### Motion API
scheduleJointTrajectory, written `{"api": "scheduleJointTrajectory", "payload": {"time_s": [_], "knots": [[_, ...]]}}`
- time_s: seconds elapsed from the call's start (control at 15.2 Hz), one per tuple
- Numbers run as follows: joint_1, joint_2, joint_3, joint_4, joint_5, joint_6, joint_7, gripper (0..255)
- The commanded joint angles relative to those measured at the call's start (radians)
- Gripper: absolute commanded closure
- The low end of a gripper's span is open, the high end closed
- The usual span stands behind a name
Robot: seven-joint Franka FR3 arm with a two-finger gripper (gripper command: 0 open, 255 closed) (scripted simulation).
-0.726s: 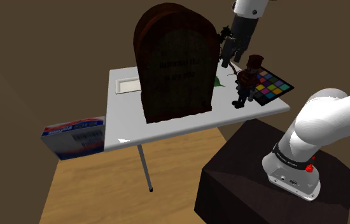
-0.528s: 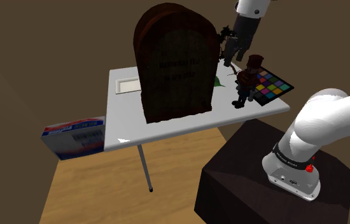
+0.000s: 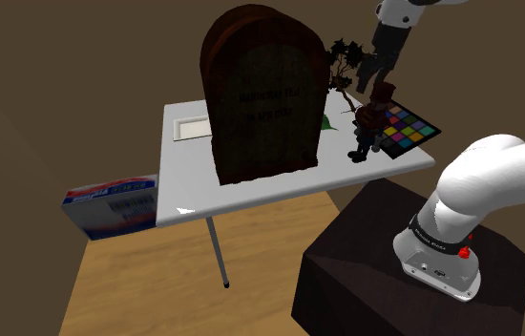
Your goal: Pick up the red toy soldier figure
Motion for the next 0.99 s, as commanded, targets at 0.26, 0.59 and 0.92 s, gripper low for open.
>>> {"api": "scheduleJointTrajectory", "payload": {"time_s": [0.26,0.59,0.92], "knots": [[-0.075,0.022,-0.113,0.006,-0.088,0.036,-0.087,0],[-0.102,0.037,-0.158,-0.011,-0.120,0.078,-0.120,0],[-0.107,0.037,-0.170,-0.085,-0.129,0.152,-0.121,0]]}}
